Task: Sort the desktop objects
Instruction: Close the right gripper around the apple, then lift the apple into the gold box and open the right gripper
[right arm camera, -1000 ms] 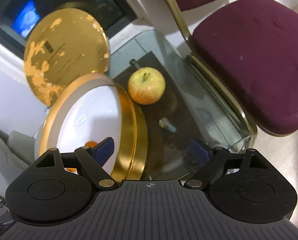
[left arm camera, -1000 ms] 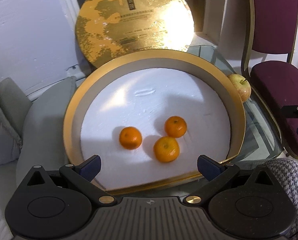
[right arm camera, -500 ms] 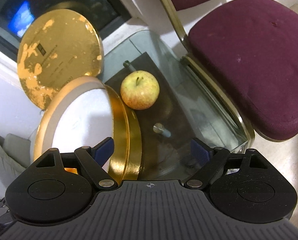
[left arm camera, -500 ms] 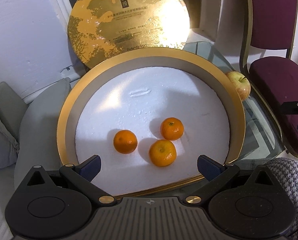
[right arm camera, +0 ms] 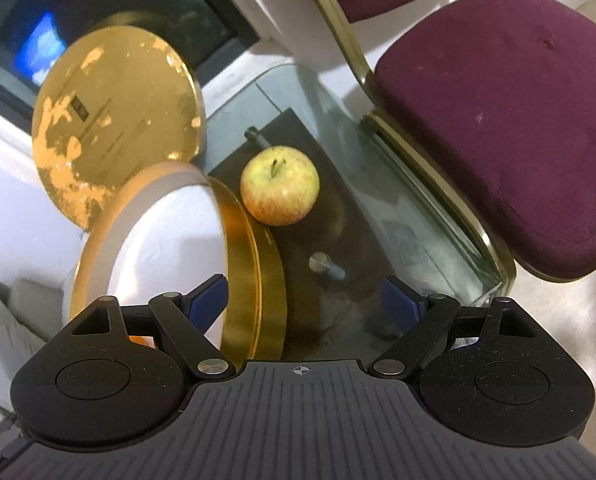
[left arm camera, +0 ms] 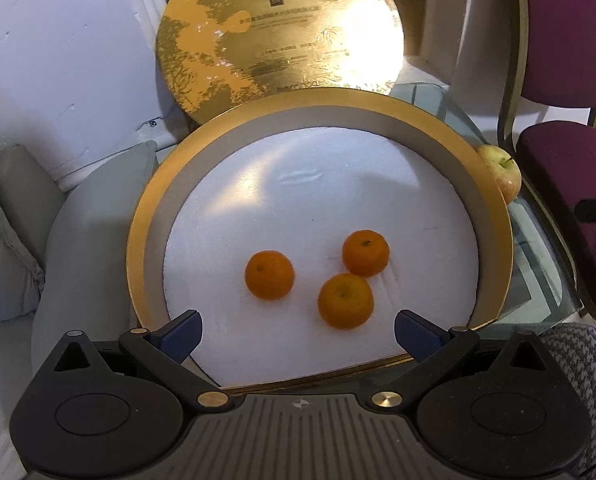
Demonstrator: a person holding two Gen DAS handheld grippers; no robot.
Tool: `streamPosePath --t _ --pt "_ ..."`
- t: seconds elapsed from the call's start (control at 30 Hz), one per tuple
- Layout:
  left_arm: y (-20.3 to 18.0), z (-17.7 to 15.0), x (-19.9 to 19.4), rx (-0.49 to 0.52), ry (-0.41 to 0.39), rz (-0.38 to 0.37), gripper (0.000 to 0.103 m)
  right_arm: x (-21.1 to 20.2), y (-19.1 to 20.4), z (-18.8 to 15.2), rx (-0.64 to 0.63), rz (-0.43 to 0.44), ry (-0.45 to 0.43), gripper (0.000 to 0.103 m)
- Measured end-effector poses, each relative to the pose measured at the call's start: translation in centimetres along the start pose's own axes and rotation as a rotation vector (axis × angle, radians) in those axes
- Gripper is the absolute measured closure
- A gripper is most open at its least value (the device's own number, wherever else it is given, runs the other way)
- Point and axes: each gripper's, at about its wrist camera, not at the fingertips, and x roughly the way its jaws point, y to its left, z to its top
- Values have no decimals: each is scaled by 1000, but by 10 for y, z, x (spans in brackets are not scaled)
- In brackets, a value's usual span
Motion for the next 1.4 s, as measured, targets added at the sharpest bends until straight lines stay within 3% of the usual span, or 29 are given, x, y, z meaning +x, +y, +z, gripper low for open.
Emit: streamPosePath --t 0.3,0.53,0.8,0.97,1.2,1.4 --pt "17 6 19 -37 31 22 1 36 -4 31 59 8 -37 23" --pt "26 16 32 -61 36 36 1 87 18 63 76 29 4 18" --pt "29 18 41 -68 46 38 1 137 33 79 92 -66 85 11" --pt "32 17 42 -76 52 37 1 158 35 77 82 -126 141 18" --pt "43 11 25 -102 22 33 1 149 41 70 17 -182 101 21" --pt "60 -1 10 -157 -9 29 1 98 57 71 -11 -145 3 21"
